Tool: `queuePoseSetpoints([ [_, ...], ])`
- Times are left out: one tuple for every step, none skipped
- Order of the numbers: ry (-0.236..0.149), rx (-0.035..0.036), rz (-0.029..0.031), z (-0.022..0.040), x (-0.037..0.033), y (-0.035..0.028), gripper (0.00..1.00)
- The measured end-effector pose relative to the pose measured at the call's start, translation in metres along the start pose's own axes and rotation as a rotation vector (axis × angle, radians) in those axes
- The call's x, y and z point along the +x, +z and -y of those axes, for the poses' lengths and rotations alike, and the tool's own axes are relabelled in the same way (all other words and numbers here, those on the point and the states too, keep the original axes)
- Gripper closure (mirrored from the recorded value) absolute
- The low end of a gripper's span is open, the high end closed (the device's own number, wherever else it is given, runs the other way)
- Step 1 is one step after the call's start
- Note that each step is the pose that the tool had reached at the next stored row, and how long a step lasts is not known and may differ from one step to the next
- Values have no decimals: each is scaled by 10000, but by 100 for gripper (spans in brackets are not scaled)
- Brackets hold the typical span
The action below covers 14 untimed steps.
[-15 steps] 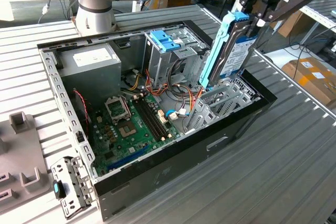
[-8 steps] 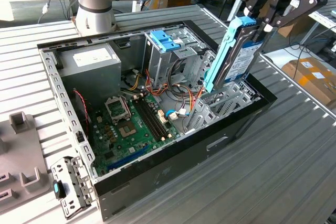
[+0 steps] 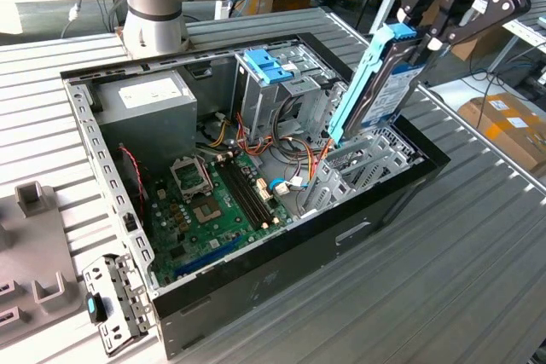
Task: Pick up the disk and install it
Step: 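Pick up the disk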
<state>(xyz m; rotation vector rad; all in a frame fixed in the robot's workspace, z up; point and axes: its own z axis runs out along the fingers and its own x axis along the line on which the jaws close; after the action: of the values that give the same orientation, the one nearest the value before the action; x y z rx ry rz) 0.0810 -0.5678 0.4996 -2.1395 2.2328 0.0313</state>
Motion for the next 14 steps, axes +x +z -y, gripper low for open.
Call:
queuePoseSetpoints([
  [0, 0, 1, 14, -1, 1, 65],
  [-1, 0, 1, 22, -2, 1, 65],
  [0, 1, 1, 22, -1, 1, 65],
  [2, 0, 1, 22, 0, 1, 65],
  [1, 0, 0, 23, 4, 0, 65],
  [0, 0, 0, 23, 17, 0, 65],
  [0, 1, 1, 24, 25, 1, 65],
  [0, 1, 1, 24, 26, 5, 65],
  [0, 0, 0, 24, 27, 9, 65],
  [0, 0, -1, 24, 27, 9, 65],
  [0, 1, -2, 24, 27, 9, 65],
  [0, 0, 1, 24, 27, 11, 65],
  [0, 1, 0, 24, 27, 11, 65],
  [0, 0, 1, 24, 27, 12, 65],
])
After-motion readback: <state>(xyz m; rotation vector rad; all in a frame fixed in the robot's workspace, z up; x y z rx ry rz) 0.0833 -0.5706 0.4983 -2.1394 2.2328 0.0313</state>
